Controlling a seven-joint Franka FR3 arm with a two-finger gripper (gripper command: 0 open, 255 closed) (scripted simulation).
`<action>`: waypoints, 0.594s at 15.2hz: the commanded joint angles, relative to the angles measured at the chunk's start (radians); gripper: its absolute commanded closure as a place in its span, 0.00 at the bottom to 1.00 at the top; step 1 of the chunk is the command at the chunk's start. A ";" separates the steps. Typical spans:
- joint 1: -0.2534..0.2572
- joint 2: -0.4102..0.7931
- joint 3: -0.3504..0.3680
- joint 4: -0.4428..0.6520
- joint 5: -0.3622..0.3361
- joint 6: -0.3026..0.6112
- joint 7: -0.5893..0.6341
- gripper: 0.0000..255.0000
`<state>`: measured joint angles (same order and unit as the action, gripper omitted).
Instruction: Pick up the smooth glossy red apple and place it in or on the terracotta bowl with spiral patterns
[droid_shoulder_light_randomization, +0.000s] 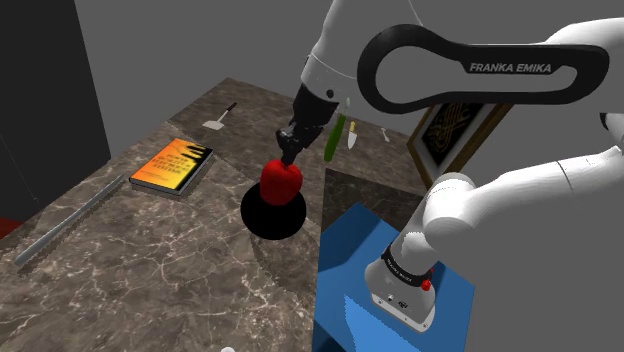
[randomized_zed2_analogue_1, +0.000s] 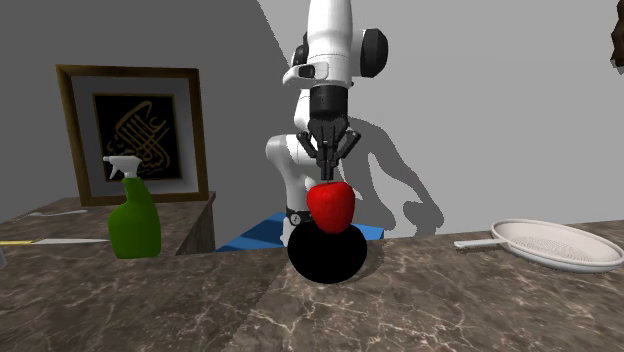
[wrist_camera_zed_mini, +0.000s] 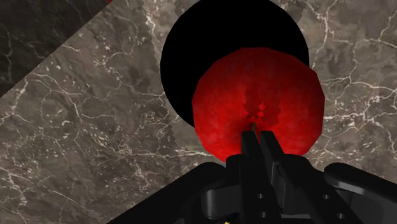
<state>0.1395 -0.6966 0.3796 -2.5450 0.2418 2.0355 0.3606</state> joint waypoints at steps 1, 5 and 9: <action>0.000 0.000 0.000 -0.004 0.001 0.004 -0.001 1.00; 0.000 0.000 0.000 -0.004 0.001 0.004 -0.001 1.00; 0.000 0.000 0.000 -0.004 0.001 0.004 -0.001 0.00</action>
<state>0.1399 -0.6968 0.3800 -2.5491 0.2425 2.0398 0.3600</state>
